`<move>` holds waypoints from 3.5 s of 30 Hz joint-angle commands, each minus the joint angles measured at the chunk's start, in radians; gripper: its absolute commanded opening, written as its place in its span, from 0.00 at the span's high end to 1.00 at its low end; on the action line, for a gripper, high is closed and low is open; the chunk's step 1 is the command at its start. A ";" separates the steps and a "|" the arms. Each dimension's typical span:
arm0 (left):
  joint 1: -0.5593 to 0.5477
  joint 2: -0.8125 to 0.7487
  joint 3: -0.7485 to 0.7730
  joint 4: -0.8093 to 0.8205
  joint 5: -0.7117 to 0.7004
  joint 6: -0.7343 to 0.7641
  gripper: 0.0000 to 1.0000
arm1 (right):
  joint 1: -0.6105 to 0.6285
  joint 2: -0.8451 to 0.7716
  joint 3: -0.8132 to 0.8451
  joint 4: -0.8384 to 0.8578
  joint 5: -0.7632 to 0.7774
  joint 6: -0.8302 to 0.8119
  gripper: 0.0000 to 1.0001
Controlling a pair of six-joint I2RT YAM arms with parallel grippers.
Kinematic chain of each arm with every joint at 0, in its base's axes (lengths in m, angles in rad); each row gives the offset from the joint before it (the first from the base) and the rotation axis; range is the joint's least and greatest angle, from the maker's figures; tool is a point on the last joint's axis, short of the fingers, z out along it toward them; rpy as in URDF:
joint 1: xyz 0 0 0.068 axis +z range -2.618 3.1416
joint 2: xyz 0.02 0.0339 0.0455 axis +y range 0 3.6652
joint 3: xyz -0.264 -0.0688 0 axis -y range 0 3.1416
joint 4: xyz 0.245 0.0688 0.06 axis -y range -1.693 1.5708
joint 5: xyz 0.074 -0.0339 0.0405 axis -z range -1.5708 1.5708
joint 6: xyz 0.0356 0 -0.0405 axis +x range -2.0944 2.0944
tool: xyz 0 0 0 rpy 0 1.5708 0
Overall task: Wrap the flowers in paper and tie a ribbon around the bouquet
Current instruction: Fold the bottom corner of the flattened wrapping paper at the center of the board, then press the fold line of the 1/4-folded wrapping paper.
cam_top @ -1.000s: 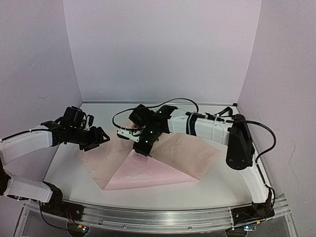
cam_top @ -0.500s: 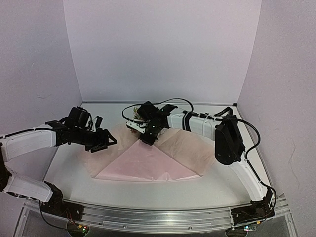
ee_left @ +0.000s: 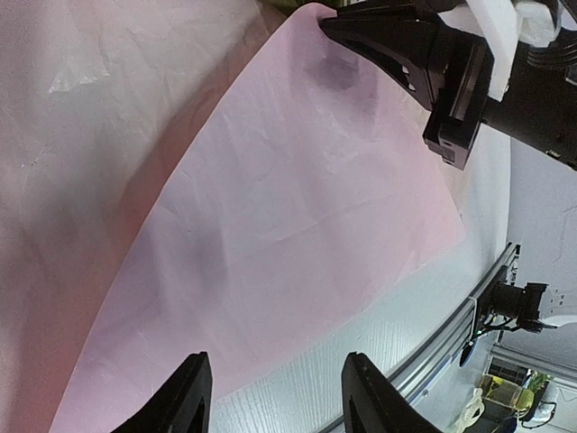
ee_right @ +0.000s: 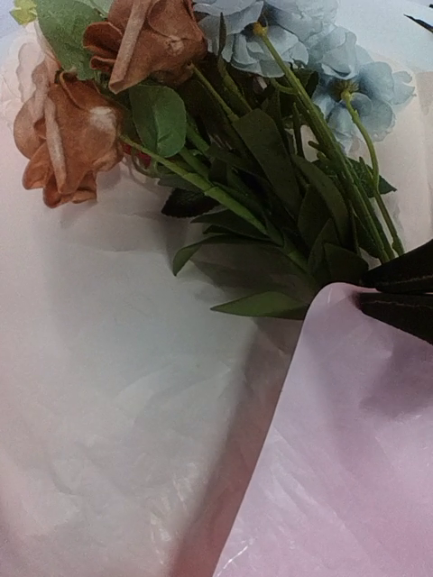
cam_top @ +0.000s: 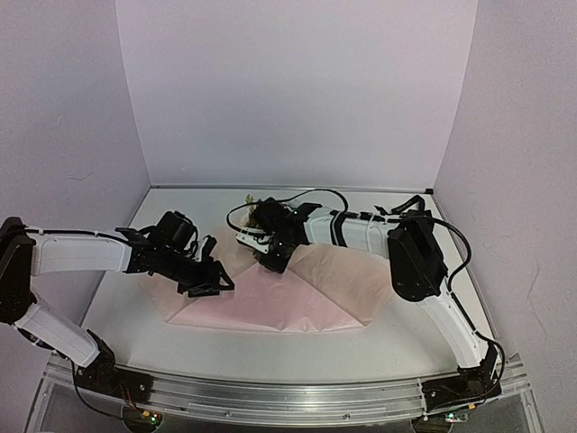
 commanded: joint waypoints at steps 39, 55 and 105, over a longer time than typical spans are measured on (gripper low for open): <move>-0.272 0.113 0.037 0.096 -0.003 -0.033 0.61 | 0.034 -0.877 -0.995 0.011 -0.274 1.212 0.46; -0.273 0.164 0.003 0.149 -0.033 -0.073 0.66 | 0.078 -0.768 -1.124 0.242 -0.231 1.344 0.68; -0.075 0.010 -0.262 0.169 -0.101 -0.198 0.70 | 0.078 -0.765 -1.297 0.322 -0.097 1.383 0.70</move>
